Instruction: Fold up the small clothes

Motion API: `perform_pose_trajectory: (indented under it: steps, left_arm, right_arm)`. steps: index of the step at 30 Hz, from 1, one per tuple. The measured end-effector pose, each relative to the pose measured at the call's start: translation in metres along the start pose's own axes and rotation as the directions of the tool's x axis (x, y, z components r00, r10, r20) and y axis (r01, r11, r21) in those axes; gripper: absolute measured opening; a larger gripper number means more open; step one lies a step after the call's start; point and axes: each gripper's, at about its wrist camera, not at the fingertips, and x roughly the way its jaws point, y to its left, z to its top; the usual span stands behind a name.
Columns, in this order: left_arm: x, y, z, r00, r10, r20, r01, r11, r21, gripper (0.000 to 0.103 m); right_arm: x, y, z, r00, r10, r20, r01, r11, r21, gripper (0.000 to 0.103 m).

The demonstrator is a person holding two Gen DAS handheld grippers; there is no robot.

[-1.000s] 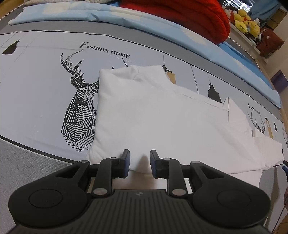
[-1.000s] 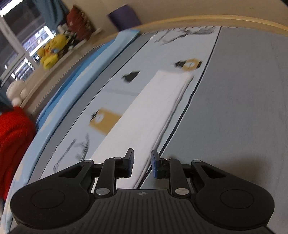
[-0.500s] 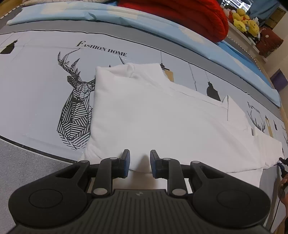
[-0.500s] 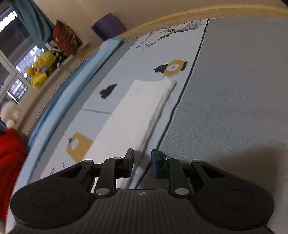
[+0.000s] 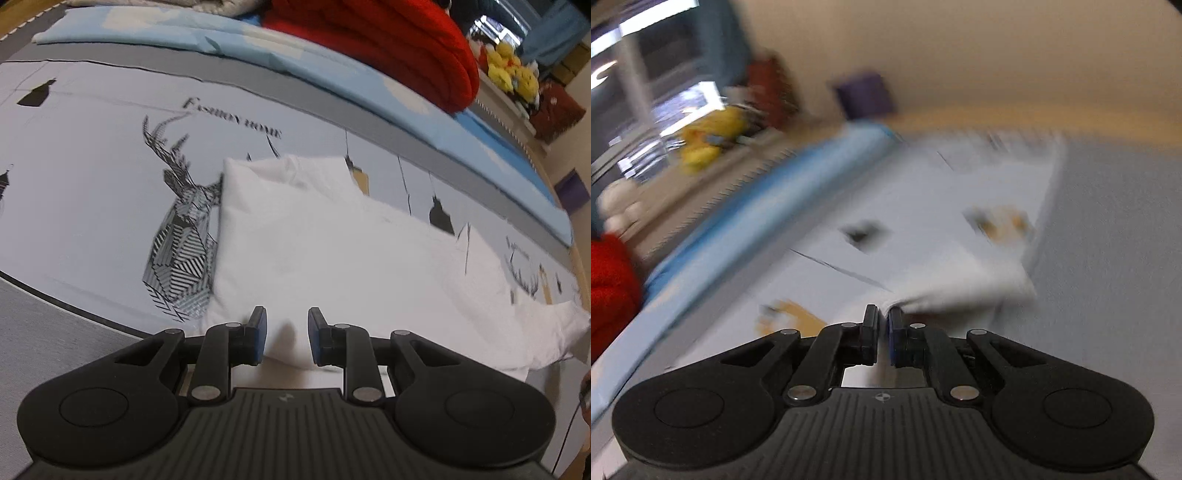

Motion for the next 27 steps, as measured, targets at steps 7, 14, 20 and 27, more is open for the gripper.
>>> perform_pose_trajectory:
  steps: [7, 14, 20, 27]
  left_arm:
    - [-0.022, 0.021, 0.010, 0.999, -0.020, 0.041, 0.023, 0.997, -0.070, 0.026]
    - [-0.033, 0.035, 0.012, 0.998, -0.034, 0.054, 0.040, 0.992, -0.117, 0.026]
    - [-0.029, 0.032, 0.011, 0.998, -0.043, 0.055, 0.050, 0.992, -0.115, 0.026]
    - [-0.005, 0.016, 0.006, 0.993, -0.112, 0.024, 0.114, 0.986, -0.119, 0.025]
  right_arm:
    - [-0.148, 0.182, -0.047, 0.916, 0.401, -0.005, -0.371, 0.842, -0.392, 0.005]
    - [-0.233, 0.267, -0.183, 0.635, 0.547, -0.546, -0.761, 0.562, -0.323, 0.015]
    - [-0.244, 0.259, -0.189, 0.662, 0.421, -0.620, -0.672, 0.699, -0.243, 0.016]
    - [-0.207, 0.238, -0.197, 0.738, 0.329, -0.590, -0.539, 0.813, -0.221, 0.027]
